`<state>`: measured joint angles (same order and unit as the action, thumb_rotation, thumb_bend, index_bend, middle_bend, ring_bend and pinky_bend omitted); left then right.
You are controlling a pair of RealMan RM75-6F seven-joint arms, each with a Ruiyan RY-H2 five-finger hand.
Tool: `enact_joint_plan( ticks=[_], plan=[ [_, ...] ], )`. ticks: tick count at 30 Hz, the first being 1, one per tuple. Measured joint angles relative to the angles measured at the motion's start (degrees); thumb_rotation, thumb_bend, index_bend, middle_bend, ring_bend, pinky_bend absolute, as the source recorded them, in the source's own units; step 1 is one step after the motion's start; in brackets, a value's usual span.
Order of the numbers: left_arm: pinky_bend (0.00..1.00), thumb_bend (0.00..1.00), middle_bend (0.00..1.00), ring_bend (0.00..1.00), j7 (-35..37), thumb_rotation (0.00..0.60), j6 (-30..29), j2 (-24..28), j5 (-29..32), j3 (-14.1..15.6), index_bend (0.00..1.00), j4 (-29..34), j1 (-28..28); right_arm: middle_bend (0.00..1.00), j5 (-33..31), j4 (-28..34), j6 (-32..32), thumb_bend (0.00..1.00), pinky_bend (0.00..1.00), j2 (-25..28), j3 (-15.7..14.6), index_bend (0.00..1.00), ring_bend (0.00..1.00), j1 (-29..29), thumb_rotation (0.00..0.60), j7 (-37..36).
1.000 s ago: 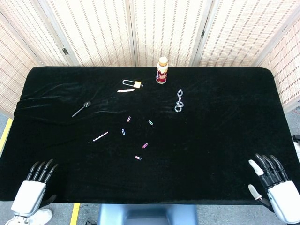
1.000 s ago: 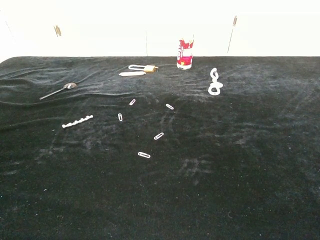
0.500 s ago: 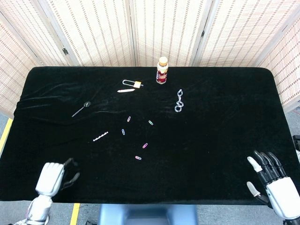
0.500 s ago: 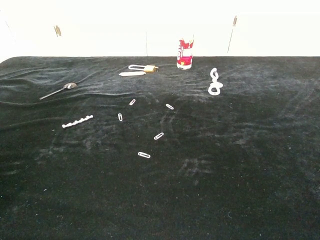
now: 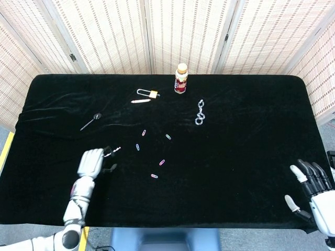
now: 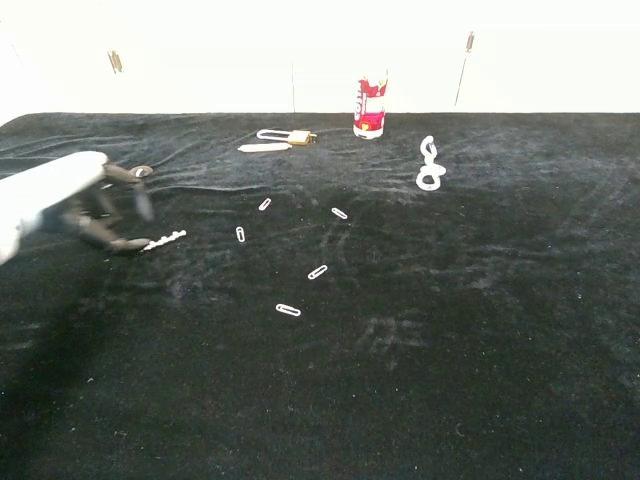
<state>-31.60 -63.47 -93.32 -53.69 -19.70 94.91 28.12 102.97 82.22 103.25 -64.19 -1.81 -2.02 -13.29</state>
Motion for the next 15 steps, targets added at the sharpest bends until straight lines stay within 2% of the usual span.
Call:
enact_joint_plan(
  ticks=[6, 15],
  plan=[
    [1.00, 0.34, 1.00, 1.00, -2.91, 0.600, 0.71, -6.17, 4.97, -1.82, 0.46, -7.08, 6.16, 0.00, -1.62, -0.28, 0.00, 0.36, 0.00, 0.64, 0.52, 0.00, 0.00, -0.11, 0.600, -2.51],
    [1.00, 0.36, 1.00, 1.00, -3.60, 0.600, 0.58, -11.08, 6.94, -1.88, 0.47, -18.38, 10.79, 0.00, -2.53, -1.33, 1.63, 0.36, 0.00, 0.80, 0.79, 0.00, 0.00, -1.27, 0.600, -4.43]
  ],
)
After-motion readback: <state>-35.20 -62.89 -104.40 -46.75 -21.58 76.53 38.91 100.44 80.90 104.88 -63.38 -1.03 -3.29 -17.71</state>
